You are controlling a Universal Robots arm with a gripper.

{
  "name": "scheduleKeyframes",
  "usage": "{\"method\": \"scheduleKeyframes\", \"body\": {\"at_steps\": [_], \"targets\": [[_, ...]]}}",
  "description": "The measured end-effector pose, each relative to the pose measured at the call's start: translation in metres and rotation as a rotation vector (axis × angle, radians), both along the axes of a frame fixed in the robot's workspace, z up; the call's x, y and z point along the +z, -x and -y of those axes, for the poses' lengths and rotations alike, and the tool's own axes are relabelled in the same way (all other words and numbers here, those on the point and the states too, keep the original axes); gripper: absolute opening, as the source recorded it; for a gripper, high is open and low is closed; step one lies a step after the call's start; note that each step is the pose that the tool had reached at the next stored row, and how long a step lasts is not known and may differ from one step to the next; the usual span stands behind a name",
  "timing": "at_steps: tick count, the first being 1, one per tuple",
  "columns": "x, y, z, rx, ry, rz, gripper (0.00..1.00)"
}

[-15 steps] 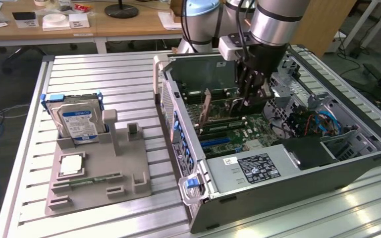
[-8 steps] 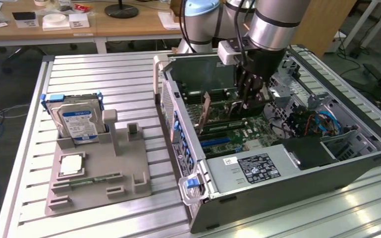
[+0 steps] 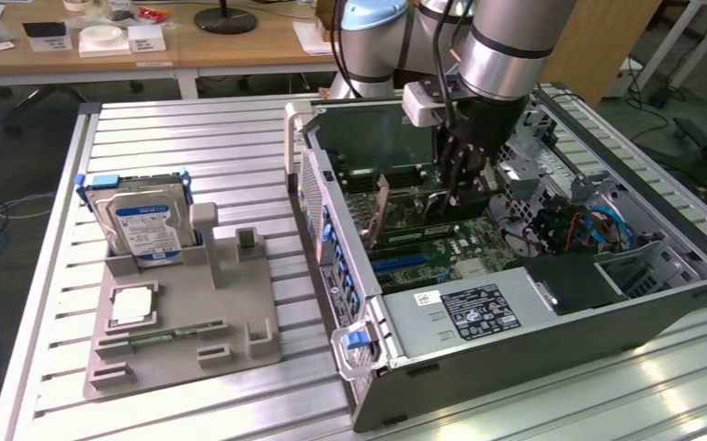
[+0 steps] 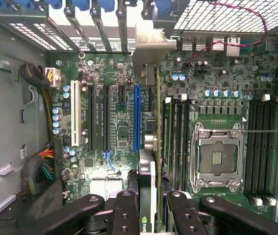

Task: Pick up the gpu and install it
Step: 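Insert the gpu into the slot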

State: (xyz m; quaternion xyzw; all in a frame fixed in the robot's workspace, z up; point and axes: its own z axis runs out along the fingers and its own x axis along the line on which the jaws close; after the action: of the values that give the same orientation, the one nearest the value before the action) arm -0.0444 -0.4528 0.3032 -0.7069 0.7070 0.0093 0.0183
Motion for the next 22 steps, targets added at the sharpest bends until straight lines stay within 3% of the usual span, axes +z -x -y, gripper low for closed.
{"method": "scheduleKeyframes", "body": {"at_steps": [22], "targets": [[-0.0089, 0.0041, 0.0009, 0.002, 0.0003, 0.0000, 0.27]]}}
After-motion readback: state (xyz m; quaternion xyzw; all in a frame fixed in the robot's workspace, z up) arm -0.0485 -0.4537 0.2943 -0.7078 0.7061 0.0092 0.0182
